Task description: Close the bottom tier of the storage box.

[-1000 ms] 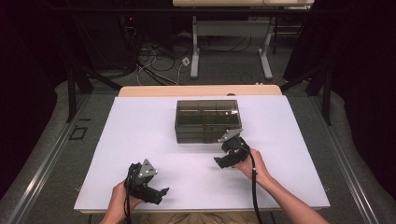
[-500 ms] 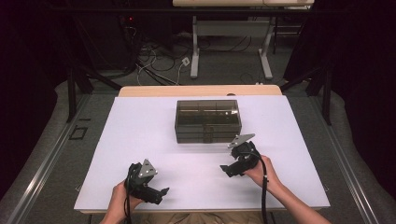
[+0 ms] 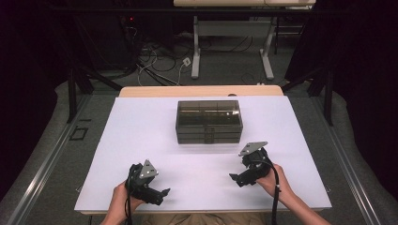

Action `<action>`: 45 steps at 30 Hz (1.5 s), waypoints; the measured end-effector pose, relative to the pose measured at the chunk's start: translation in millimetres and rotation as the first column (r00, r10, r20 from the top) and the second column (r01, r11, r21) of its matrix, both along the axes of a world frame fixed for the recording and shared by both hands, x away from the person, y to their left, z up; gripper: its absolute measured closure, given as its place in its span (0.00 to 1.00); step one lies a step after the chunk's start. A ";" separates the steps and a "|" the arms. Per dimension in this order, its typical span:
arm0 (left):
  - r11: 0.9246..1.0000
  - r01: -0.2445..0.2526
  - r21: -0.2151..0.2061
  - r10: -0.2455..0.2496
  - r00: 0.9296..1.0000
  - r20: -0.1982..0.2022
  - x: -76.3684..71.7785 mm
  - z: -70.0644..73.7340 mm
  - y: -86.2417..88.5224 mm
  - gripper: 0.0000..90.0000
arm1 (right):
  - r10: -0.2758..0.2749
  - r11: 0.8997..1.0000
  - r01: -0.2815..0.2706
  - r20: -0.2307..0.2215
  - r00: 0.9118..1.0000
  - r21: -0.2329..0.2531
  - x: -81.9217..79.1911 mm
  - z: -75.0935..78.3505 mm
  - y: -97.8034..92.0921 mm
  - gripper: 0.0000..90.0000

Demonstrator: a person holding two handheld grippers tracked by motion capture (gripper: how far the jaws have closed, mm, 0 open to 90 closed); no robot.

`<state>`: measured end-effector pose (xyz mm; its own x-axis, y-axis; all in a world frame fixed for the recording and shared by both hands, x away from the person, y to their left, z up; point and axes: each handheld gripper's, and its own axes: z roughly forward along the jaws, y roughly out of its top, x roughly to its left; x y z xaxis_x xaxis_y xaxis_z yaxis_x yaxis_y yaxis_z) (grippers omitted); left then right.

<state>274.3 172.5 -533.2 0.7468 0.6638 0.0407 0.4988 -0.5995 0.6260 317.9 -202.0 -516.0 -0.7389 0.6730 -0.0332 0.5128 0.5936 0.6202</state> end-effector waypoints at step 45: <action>1.000 -0.002 -0.001 0.002 1.000 0.001 -1.0 -0.1 -0.3 0.00 | -0.067 0.998 0.066 0.061 0.996 0.012 -41.1 -15.9 -43.1 0.00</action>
<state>273.3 172.2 -533.3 0.7452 0.6656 0.0406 0.4998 -0.5978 0.6267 276.8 -245.1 -532.0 -0.6893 0.7211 -0.0700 0.5120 0.5532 0.6571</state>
